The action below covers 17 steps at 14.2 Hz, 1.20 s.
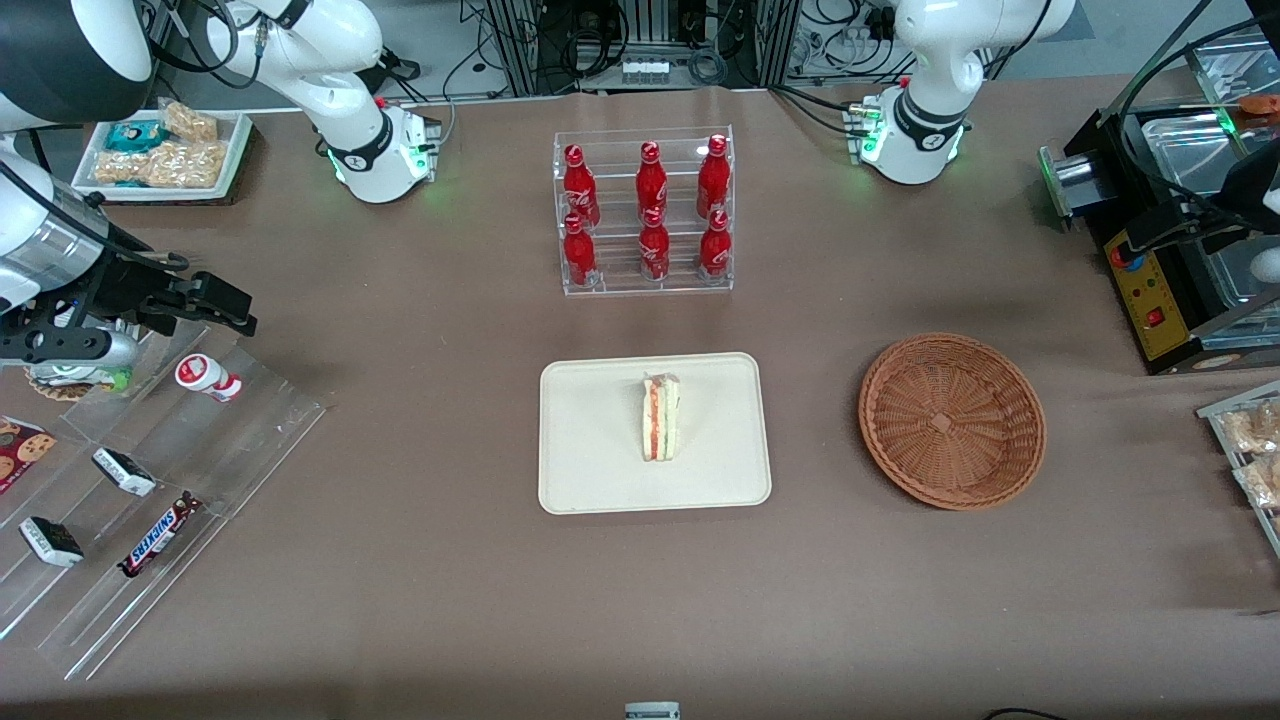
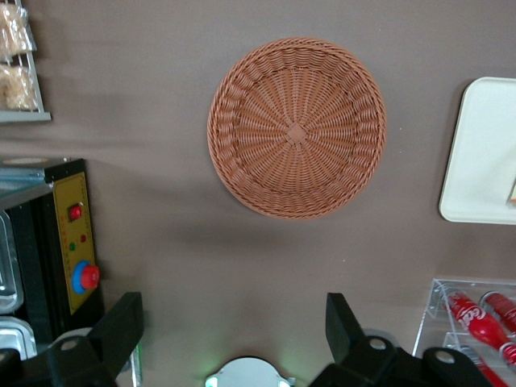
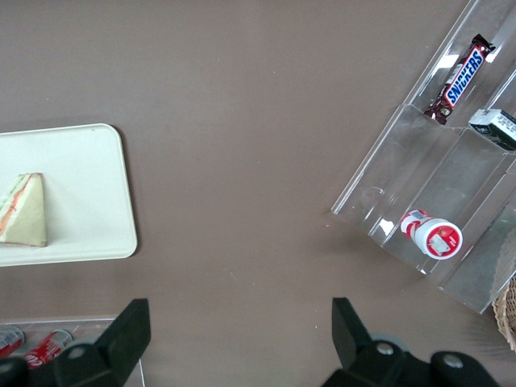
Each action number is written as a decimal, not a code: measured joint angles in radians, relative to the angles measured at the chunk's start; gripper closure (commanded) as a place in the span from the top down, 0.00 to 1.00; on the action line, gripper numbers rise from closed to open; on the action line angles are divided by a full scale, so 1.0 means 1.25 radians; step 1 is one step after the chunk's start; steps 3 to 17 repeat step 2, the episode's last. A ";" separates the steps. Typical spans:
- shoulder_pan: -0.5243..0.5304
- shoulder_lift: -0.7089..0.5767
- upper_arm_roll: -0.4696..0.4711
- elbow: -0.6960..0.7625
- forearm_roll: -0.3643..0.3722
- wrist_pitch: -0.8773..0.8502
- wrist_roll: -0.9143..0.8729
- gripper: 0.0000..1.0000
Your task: Place sandwich from basket to tray
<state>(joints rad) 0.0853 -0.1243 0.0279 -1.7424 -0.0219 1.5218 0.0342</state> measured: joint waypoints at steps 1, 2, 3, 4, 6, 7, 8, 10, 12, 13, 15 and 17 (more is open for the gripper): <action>0.000 0.000 0.007 0.000 0.000 0.004 0.013 1.00; 0.000 0.000 0.013 0.000 0.000 0.008 0.019 1.00; 0.000 0.000 0.013 0.000 0.000 0.008 0.019 1.00; 0.000 0.000 0.013 0.000 0.000 0.008 0.019 1.00; 0.000 0.000 0.013 0.000 0.000 0.008 0.019 1.00; 0.000 0.000 0.013 0.000 0.000 0.008 0.019 1.00; 0.000 0.000 0.013 0.000 0.000 0.008 0.019 1.00; 0.000 0.000 0.013 0.000 0.000 0.008 0.019 1.00; 0.000 0.000 0.013 0.000 0.000 0.008 0.019 1.00; 0.000 0.000 0.013 0.000 0.000 0.008 0.019 1.00; 0.000 0.000 0.013 0.000 0.000 0.008 0.019 1.00; 0.000 0.000 0.013 0.000 0.000 0.008 0.019 1.00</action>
